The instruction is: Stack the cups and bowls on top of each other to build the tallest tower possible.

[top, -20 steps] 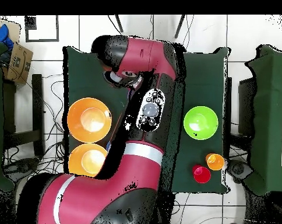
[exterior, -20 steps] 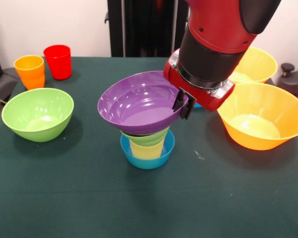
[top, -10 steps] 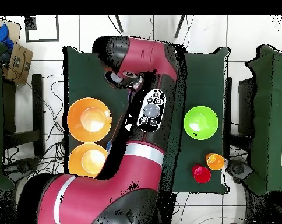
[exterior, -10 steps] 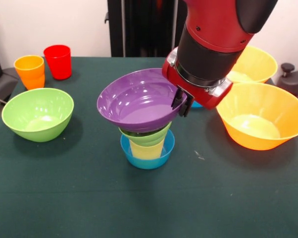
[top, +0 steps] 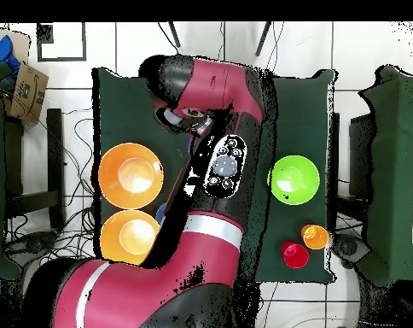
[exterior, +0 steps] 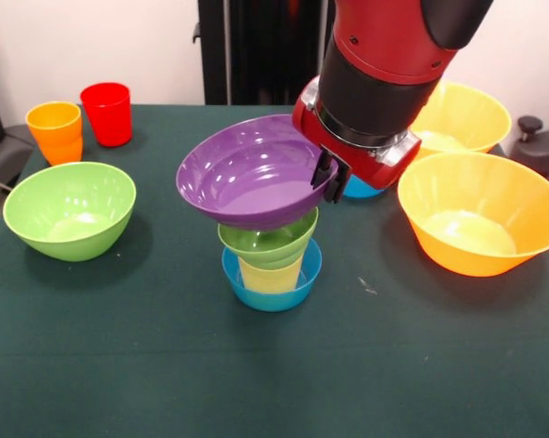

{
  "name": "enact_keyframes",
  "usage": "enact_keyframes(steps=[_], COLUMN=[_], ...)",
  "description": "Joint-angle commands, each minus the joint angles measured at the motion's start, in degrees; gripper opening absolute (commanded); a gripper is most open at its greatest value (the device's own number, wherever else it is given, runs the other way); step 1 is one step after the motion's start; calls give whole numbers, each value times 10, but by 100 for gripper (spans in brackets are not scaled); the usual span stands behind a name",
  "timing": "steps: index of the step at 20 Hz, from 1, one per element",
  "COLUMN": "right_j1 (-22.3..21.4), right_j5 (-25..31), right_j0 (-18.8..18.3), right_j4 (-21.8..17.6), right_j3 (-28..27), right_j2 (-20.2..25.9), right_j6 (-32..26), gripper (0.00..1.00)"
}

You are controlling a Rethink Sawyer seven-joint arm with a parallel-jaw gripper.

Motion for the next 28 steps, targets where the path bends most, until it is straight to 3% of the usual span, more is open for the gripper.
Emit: enact_keyframes(steps=[1,20,28], right_j1=[-17,-34,-51], right_j5=[16,-67,-134], right_j0=[-7,-7,-14], right_j4=[-64,-62,-40], right_j3=[53,94,132], right_j2=[41,66,93], right_j6=[-88,-67,-60], gripper=[0,0,0])
